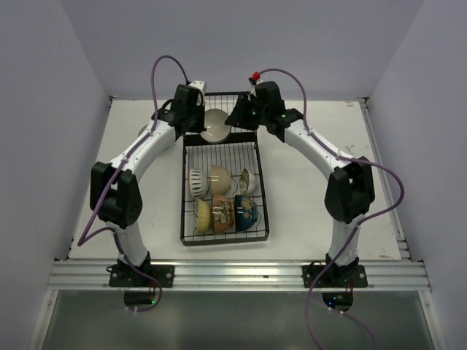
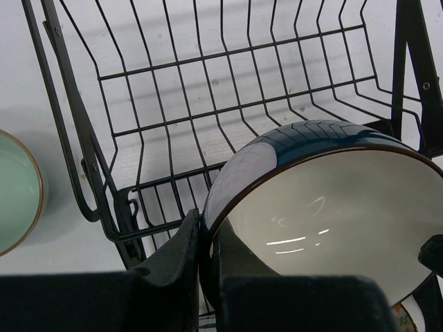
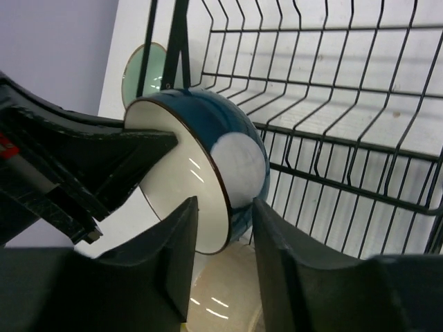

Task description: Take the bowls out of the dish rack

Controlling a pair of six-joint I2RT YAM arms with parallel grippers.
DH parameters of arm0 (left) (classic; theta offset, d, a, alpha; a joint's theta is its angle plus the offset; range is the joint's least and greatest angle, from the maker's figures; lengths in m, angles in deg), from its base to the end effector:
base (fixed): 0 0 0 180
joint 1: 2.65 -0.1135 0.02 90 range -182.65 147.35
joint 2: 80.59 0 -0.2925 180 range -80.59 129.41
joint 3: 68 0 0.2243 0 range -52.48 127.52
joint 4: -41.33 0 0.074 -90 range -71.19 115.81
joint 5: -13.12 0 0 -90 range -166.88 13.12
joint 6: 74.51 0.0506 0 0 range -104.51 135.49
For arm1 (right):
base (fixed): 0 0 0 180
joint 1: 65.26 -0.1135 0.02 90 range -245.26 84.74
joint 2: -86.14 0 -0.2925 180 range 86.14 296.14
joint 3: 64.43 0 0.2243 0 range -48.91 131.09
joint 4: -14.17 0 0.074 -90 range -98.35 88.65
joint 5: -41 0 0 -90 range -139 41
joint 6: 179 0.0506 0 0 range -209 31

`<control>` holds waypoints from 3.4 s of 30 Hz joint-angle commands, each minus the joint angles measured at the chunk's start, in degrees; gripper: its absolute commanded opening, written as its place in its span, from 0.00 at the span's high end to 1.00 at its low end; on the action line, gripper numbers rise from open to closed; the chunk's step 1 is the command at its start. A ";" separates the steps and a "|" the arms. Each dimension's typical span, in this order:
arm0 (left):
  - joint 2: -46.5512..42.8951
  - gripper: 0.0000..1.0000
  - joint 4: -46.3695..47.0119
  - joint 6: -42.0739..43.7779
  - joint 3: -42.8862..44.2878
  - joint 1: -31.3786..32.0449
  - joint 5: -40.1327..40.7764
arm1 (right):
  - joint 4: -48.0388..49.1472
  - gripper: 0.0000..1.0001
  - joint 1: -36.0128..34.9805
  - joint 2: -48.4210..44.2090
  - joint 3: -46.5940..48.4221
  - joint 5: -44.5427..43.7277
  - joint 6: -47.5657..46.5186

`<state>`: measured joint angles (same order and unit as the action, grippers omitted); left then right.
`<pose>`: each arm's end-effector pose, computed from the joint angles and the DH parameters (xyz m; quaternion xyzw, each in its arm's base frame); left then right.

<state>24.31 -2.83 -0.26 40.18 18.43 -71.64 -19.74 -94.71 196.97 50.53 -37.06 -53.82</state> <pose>0.3872 -0.1443 0.3276 0.0233 0.9085 -0.0917 0.4071 0.3910 0.2328 0.3417 -0.0091 0.8619 0.3428 0.3736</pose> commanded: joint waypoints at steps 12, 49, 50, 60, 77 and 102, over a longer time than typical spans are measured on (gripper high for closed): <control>-5.14 1.00 -1.06 -0.42 4.46 -13.24 -4.97 | 6.79 0.32 5.98 -12.64 -5.21 8.62 1.39; 9.44 1.00 -4.31 -2.18 8.41 -31.10 -6.55 | 13.29 0.30 11.43 -17.66 -24.29 13.54 -1.43; 9.70 1.00 -4.40 -2.27 8.67 -31.10 -6.64 | 13.38 0.30 11.52 -17.66 -24.38 13.54 -1.34; 10.94 1.00 -4.49 -1.66 7.53 -30.66 -6.11 | 14.88 0.30 12.40 -15.99 -25.17 14.86 -0.20; 11.20 0.89 -4.40 -0.87 5.07 -30.22 -5.85 | 15.84 0.30 12.84 -15.20 -26.14 15.56 0.15; 9.80 0.53 -4.84 -0.34 2.00 -29.17 -3.92 | 16.11 0.30 13.28 -15.38 -26.58 16.18 0.68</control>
<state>36.42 -8.52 -1.18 42.52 -10.85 -76.02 -5.60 -81.72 181.47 23.71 -22.35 -53.67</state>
